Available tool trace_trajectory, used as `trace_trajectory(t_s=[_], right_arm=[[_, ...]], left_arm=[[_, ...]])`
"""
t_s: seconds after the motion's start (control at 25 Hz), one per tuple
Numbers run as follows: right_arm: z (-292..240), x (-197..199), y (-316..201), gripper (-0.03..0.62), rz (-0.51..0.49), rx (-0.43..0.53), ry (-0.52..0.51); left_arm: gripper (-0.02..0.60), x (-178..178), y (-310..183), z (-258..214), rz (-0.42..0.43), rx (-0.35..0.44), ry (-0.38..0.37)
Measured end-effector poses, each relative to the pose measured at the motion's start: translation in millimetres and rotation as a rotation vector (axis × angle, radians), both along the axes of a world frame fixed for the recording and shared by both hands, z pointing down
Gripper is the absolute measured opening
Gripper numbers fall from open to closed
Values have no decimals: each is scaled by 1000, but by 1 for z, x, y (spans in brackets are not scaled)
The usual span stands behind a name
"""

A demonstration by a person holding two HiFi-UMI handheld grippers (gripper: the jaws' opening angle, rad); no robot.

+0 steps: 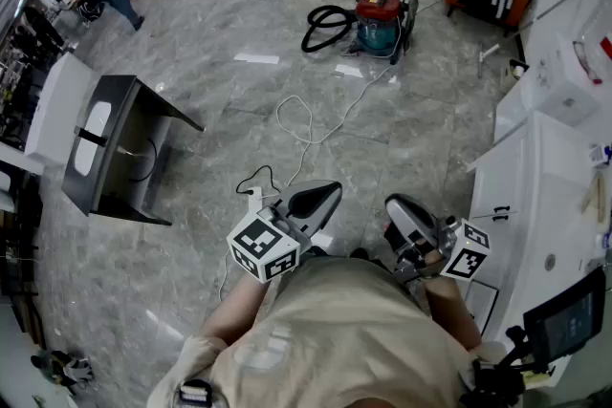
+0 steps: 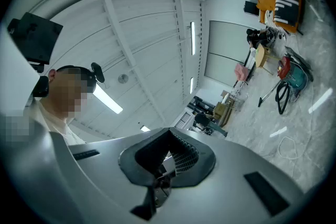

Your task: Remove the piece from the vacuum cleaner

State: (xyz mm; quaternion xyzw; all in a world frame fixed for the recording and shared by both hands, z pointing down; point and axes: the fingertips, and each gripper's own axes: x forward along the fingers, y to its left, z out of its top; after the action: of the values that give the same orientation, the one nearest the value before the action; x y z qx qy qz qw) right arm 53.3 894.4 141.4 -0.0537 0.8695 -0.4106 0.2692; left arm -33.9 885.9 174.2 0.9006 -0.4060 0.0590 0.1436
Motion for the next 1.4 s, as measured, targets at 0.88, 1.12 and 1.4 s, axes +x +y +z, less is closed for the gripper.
trace_trajectory(t_s=[0.88,1.12,1.4], right_arm=[[6,-84,-39,2,75,3,135],[-12,-104,-60,2,129,10,163],[-7,-175,-96,2,138,2,207]], left_arm=[[3,-68,-63,18,125,-48,104],[3,-81,-95,8,217,-28,132],[3,-151,-126,5,215,19,132]])
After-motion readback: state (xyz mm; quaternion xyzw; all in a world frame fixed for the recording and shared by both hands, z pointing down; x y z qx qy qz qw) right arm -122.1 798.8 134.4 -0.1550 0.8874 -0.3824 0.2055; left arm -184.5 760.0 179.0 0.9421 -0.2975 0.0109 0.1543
